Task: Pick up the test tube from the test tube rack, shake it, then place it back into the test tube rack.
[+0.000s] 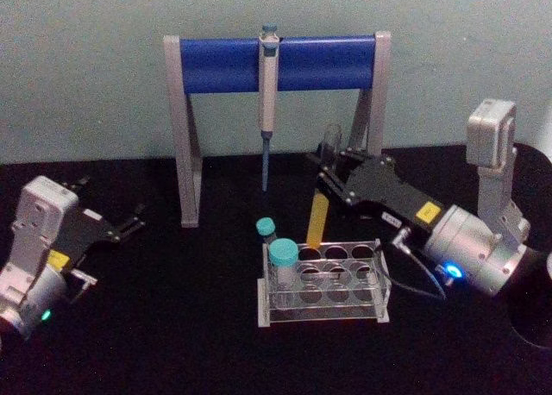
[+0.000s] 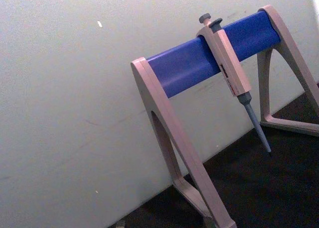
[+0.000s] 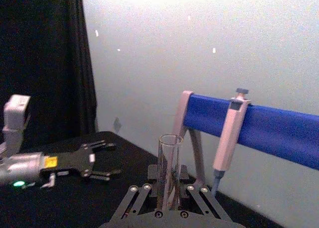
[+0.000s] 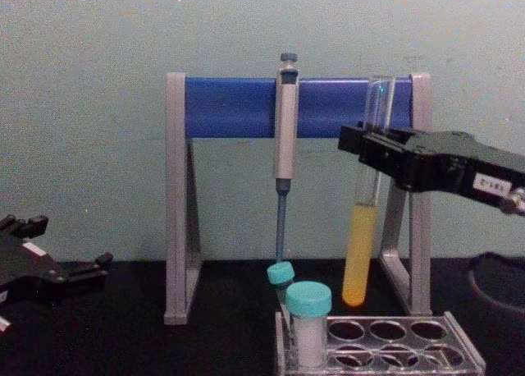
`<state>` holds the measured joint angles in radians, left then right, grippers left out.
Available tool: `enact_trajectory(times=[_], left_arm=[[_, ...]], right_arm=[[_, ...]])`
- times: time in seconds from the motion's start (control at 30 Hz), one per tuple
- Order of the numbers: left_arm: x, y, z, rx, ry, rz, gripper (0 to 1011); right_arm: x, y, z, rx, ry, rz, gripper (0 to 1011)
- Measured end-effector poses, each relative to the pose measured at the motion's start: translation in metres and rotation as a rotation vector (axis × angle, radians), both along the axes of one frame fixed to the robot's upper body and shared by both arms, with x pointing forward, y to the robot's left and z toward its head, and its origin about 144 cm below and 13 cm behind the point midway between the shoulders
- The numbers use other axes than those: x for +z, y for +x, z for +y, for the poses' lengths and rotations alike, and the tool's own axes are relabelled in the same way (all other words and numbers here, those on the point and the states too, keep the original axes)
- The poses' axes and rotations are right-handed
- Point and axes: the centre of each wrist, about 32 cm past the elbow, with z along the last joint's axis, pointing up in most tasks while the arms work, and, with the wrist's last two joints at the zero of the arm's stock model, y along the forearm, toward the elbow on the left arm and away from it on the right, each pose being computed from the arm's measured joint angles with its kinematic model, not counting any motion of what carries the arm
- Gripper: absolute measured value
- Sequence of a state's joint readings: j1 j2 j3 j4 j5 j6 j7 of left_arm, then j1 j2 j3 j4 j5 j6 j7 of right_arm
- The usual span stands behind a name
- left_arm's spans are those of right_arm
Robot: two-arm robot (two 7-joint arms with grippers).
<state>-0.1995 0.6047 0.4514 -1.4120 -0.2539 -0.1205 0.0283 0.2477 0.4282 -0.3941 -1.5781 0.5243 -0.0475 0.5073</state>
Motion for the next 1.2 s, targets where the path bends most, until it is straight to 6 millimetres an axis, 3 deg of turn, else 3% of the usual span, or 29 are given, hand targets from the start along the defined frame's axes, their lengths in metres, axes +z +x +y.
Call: enact_trajectory(times=[0.27,0.8,1.2], left_arm=[[0.0,0.0,0.0,0.0,0.0,0.0,1001],[0.0,0.0,0.0,0.0,0.0,0.0,1001],[0.0,0.0,0.0,0.0,0.0,0.0,1001]], right_arm=[[0.0,0.012,-0.003,-0.043,0.002,-0.006,237],[0.002,0.013,-0.012,-0.078,-0.004,-0.014,237],[0.006,-0.014,-0.033,-0.11,-0.057,-0.009,237]])
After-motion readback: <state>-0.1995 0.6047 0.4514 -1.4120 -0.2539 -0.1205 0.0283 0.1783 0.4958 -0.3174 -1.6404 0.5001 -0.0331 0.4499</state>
